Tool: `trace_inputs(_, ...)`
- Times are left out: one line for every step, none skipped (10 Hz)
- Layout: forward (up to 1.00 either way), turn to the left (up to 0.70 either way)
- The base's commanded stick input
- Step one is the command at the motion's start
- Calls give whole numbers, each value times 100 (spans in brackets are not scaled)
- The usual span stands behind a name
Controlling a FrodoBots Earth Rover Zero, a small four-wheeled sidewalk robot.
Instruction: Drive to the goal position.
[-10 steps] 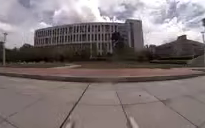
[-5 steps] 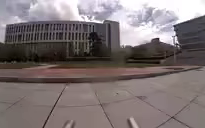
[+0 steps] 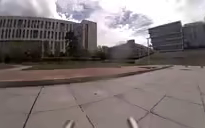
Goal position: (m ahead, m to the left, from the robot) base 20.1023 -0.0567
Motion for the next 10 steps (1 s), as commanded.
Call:
trace_inputs(0, -99)
trace_inputs(0, -99)
trace_inputs(0, -98)
trace_inputs(0, -98)
trace_inputs(3, -67)
trace_inputs(20, -18)
trace_inputs(80, -36)
trace_inputs(100, -38)
trace_inputs(100, -38)
trace_inputs(100, -38)
